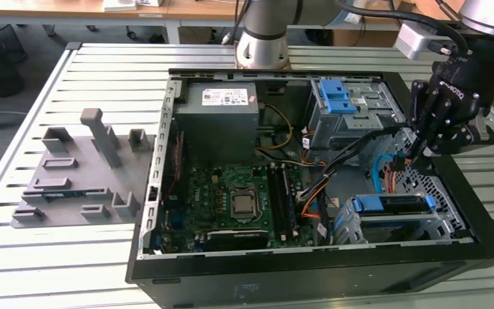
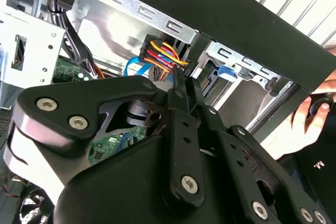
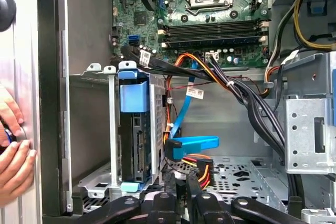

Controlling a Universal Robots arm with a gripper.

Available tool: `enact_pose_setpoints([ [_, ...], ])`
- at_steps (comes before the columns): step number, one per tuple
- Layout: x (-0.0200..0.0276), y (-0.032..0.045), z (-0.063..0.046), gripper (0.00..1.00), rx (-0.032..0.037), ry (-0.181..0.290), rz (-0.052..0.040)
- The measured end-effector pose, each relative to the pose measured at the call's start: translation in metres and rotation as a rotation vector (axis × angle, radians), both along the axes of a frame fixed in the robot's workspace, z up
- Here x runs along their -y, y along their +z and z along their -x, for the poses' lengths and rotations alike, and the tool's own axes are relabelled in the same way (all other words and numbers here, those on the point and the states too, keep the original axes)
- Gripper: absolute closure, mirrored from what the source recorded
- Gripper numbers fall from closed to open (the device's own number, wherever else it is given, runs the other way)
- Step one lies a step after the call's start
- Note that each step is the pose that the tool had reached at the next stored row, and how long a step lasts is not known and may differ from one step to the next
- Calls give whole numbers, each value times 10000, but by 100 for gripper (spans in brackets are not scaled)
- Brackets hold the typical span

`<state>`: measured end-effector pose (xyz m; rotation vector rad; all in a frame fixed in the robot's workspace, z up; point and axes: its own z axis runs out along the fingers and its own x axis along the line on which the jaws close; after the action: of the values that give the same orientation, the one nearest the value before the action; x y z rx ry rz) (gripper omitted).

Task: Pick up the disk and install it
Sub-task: 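Insert the first disk wire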

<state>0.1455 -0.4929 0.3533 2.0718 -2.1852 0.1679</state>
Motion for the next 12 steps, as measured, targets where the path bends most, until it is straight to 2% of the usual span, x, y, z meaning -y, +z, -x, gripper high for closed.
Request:
enact_pose_setpoints([
  [1, 0, 0, 0, 82, 0, 0, 5],
  [4, -1, 1, 3, 82, 6, 1, 9],
  [9, 2, 1, 46, 82, 103, 0, 6],
  [12, 28, 0, 59, 82, 131, 0, -20],
])
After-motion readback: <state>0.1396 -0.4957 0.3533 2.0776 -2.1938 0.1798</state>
